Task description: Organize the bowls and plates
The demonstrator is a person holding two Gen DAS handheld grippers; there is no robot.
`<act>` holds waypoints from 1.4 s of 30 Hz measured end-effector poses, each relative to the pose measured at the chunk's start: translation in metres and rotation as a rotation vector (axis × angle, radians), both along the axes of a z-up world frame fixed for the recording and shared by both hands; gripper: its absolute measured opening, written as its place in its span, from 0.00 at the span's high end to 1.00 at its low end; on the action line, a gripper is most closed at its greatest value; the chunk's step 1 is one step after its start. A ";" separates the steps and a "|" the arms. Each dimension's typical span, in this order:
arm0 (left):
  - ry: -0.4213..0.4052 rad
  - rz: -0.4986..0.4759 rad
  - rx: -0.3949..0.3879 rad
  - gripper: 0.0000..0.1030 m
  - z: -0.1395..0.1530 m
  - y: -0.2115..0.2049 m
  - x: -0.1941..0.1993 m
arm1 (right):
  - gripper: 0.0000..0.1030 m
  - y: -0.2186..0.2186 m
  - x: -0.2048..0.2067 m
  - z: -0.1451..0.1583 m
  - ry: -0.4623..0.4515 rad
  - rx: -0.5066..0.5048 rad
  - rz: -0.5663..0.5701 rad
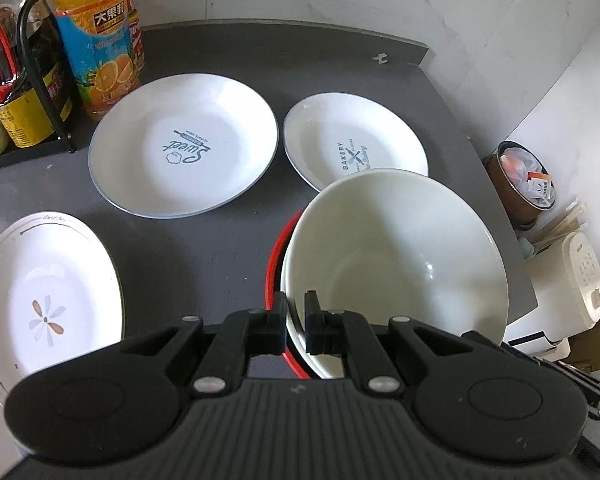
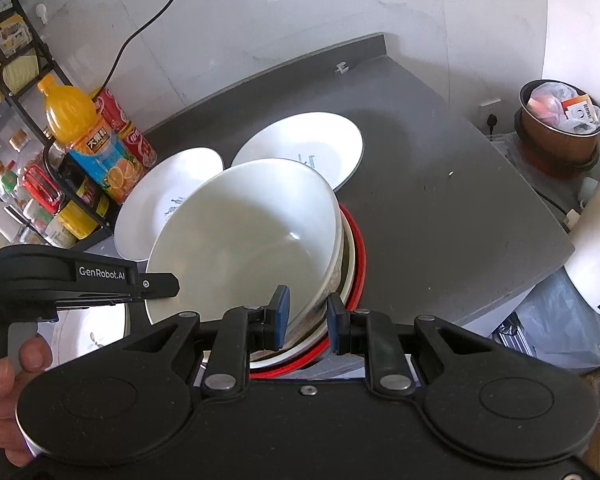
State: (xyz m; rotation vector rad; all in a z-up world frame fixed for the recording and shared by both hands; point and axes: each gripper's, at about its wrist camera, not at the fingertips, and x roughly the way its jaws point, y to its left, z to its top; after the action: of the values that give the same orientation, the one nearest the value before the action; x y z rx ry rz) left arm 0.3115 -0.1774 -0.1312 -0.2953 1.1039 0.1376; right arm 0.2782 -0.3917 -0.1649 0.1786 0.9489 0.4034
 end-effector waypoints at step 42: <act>-0.069 0.025 0.047 0.46 0.027 0.143 0.019 | 0.66 0.065 0.027 0.053 -0.060 0.113 -0.110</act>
State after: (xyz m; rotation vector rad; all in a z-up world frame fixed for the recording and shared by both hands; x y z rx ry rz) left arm 0.3303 -0.0343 -0.1037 -0.2701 1.0270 0.1737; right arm 0.3050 -0.3267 -0.1118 0.3186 0.8539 0.3592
